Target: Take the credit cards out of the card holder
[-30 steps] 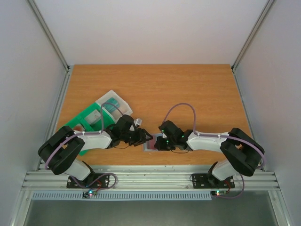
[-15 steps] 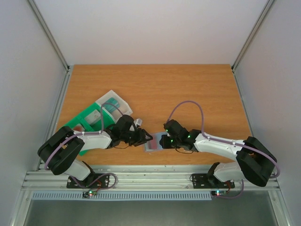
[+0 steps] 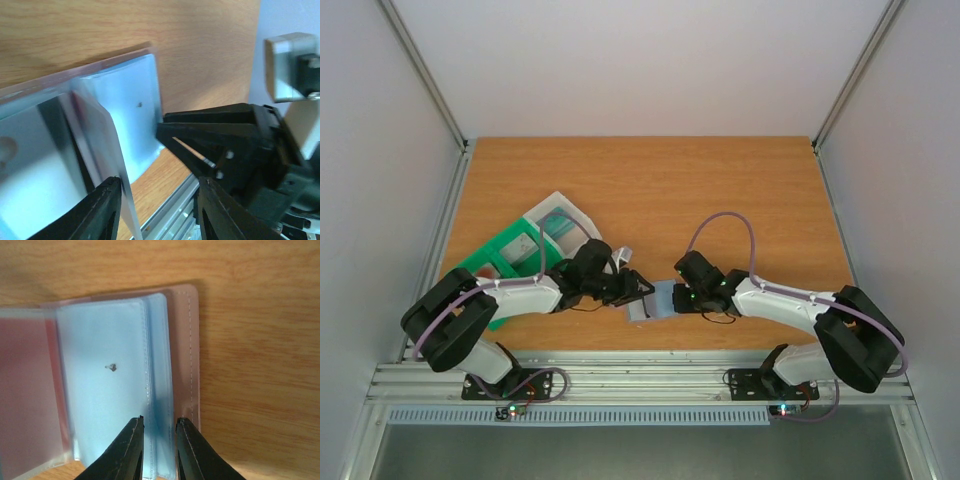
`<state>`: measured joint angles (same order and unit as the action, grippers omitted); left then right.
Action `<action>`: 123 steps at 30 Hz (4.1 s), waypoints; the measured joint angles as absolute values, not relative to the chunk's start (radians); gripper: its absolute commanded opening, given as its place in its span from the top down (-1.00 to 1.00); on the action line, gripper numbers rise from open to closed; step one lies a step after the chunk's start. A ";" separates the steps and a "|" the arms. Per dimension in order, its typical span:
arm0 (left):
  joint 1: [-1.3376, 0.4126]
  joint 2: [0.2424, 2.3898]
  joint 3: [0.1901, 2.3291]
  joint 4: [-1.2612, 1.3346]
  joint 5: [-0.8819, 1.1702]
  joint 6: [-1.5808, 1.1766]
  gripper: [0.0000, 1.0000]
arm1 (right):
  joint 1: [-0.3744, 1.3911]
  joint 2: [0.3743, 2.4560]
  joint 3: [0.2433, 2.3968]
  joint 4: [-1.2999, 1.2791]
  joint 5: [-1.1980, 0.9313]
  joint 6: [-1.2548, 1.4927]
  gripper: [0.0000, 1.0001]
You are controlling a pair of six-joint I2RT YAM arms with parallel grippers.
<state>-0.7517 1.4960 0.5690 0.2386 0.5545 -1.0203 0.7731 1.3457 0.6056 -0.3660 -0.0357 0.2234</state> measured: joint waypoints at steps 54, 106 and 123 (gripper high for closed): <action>-0.775 1.578 0.611 0.137 0.428 -0.934 0.36 | 0.772 1.457 0.657 -0.333 -0.138 0.262 0.80; -0.760 1.134 0.517 -0.051 0.216 -0.962 0.99 | 0.771 1.280 0.607 -0.332 -0.132 0.276 0.50; -0.759 0.883 0.500 0.074 0.319 -1.020 0.99 | 0.772 0.769 0.567 -0.245 -0.260 0.501 -0.38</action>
<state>-0.7593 0.8825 0.5003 0.0738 0.3195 -1.0199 0.7715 0.7689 0.5674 -0.2447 -0.2604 0.5011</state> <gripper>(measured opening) 0.009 0.657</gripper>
